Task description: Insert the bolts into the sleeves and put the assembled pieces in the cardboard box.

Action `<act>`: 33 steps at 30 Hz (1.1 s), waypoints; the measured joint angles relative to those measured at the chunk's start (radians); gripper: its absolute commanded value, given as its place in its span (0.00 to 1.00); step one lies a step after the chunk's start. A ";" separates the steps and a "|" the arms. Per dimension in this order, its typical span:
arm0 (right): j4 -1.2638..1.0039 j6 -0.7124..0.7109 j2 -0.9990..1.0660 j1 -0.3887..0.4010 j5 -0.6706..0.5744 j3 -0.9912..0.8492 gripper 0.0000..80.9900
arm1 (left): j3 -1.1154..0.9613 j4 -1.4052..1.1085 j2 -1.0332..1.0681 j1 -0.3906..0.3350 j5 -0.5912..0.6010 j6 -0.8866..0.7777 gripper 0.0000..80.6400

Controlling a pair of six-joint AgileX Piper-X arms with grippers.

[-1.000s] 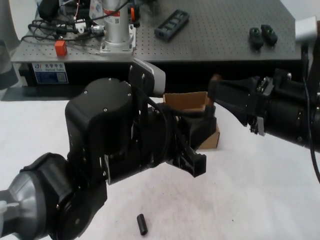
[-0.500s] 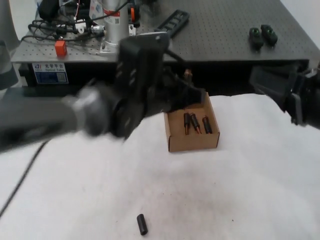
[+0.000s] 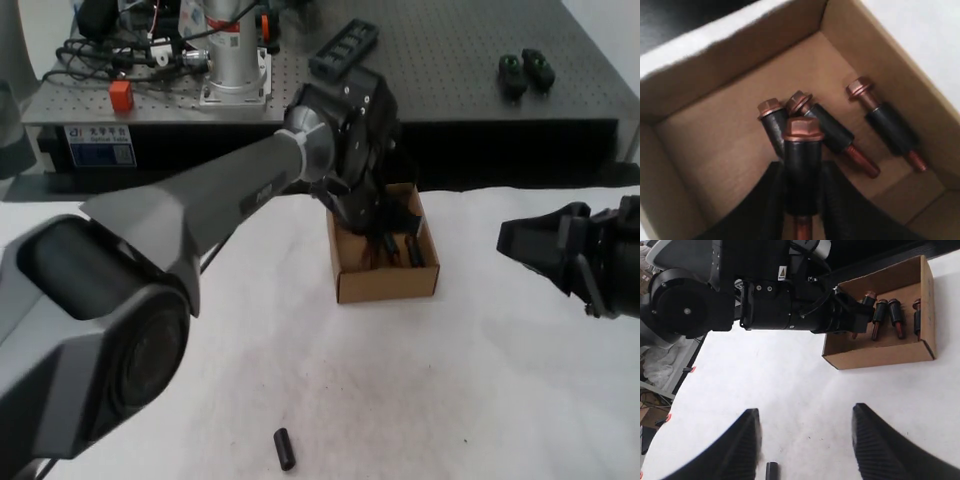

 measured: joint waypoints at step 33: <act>0.407 -0.224 0.427 0.547 0.248 -0.285 0.48 | 1.133 -0.151 -1.157 0.080 -0.231 -0.036 0.33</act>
